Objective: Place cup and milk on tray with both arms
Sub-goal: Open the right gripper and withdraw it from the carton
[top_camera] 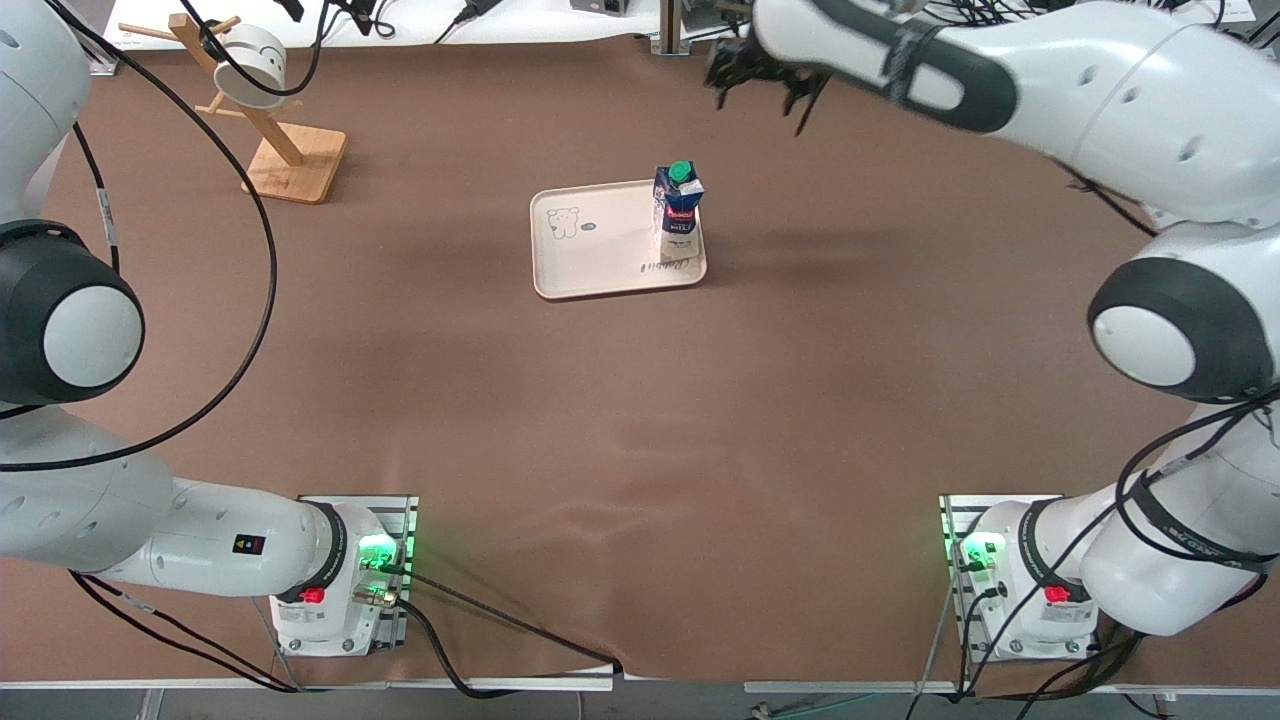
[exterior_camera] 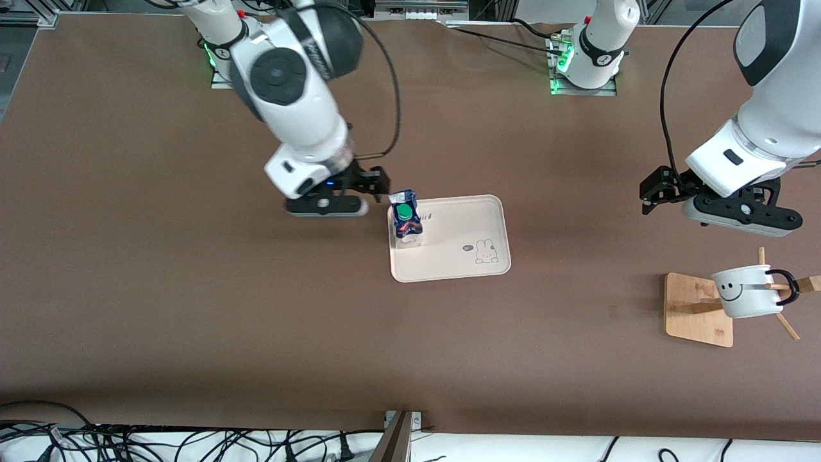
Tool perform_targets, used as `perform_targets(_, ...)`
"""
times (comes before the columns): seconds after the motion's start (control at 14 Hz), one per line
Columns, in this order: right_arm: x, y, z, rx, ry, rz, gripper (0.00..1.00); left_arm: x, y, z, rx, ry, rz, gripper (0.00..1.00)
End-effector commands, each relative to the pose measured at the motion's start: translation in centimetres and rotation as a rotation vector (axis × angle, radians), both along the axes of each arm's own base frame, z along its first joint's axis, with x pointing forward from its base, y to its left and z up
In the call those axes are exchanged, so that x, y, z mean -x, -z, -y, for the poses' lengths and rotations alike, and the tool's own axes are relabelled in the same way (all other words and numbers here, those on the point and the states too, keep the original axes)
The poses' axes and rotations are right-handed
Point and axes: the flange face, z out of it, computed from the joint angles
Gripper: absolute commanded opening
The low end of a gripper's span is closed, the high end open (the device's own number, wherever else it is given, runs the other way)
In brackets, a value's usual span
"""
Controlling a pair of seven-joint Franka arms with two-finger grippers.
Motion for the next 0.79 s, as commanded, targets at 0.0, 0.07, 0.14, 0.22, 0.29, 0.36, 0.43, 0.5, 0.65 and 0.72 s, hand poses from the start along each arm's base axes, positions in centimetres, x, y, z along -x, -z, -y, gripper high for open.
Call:
perform_targets(0.0, -1.9, -2.8, 7.7, 0.013, -0.004, -0.043, 1.00, -0.3, -0.6, 0.0, -0.019, -0.006, 0.003, 1.00)
perform_targets(0.07, -2.5, -3.4, 10.0, 0.006, -0.023, -0.049, 1.00, -0.3, -0.6, 0.0, -0.019, -0.008, 0.003, 1.00)
perform_targets(0.14, -2.3, -4.7, 12.1, -0.014, -0.038, -0.061, 1.00, -0.4, -0.7, 0.1, -0.018, -0.008, 0.005, 1.00)
perform_targets(0.22, -2.5, -5.3, 14.9, -0.010, -0.037, -0.080, 1.00, -0.4, -0.7, 0.1, -0.017, -0.008, 0.004, 1.00)
perform_targets(0.29, -2.4, -6.0, 16.8, -0.005, -0.044, -0.089, 1.00, -0.3, -0.6, 0.0, -0.019, -0.008, 0.003, 1.00)
perform_targets(0.36, -1.9, -6.6, 18.6, -0.005, -0.052, -0.090, 1.00, -0.4, -0.6, -0.1, -0.019, -0.010, 0.003, 1.00)
perform_targets(0.43, -1.4, -6.9, 20.7, -0.006, -0.039, -0.093, 1.00, -0.4, -0.6, -0.2, -0.019, -0.011, 0.002, 1.00)
perform_targets(0.5, -0.6, -6.8, 23.0, -0.012, -0.021, -0.100, 1.00, -0.4, -0.6, -0.2, -0.019, -0.013, 0.002, 1.00)
perform_targets(0.65, 1.0, -7.6, 26.8, -0.017, -0.055, -0.094, 1.00, -0.4, -0.6, -0.3, -0.019, -0.013, 0.002, 1.00)
perform_targets(0.72, 1.4, -8.0, 28.2, -0.002, -0.070, -0.088, 1.00, -0.4, -0.6, -0.4, -0.019, -0.014, 0.000, 1.00)
